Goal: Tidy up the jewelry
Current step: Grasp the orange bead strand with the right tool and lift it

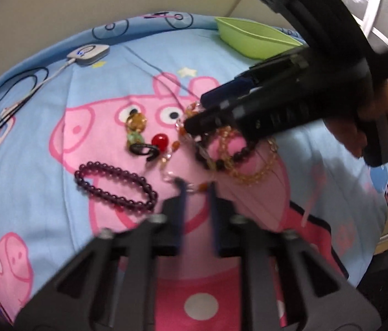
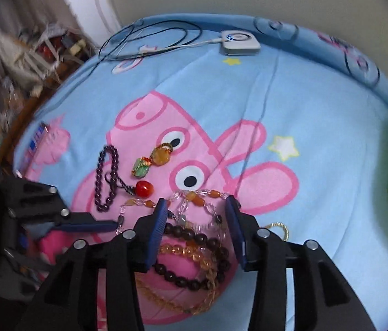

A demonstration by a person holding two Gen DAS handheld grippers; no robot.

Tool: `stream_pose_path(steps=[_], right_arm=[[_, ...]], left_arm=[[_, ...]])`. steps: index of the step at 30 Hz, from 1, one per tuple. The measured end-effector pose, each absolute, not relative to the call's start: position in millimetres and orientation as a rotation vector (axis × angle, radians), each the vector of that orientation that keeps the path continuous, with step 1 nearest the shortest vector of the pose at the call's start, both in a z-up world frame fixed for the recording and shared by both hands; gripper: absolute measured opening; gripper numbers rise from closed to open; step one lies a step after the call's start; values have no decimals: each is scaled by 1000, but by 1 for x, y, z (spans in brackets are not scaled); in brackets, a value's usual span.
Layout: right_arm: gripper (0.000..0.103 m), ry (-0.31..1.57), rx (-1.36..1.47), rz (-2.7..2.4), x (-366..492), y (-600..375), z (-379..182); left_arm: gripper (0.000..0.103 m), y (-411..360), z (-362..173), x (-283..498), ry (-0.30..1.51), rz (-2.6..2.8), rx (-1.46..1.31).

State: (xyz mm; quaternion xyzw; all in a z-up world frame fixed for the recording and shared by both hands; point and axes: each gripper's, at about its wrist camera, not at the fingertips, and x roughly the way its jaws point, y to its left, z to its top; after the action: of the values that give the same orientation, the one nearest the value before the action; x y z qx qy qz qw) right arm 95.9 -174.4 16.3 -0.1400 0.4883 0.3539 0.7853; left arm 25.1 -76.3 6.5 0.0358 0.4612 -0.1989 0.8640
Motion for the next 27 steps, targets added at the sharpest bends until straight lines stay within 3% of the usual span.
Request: stream_pose_path(steps=[1,6,13,17,22,25,26,27], right_arm=[[0,1031,-342,762,93,-171,16],[0,1038,-285,793,95,-171,20],[0,911,-131,833,89,-190,79],[0,830,-119,844,80,-198,117],[0,754,-109,842,69,-207,152],[0,711,-99,835,63,-214,170],[0,695,-94,829,61,-216,175],[0,683,-90,822,59,-219,179]], left_arm=[[1,-72,6,28,978,-418,45],[0,-60,14,31,967,-416,-24],[2,-63,53,28,874,-407,-13],[51,-66,77,38,799,-385,-7],[62,-80,97,51,725,-412,36],[61,-89,102,66,709,-423,53],[44,-94,103,71,714,-442,56],[11,-98,102,77,736,-466,58]])
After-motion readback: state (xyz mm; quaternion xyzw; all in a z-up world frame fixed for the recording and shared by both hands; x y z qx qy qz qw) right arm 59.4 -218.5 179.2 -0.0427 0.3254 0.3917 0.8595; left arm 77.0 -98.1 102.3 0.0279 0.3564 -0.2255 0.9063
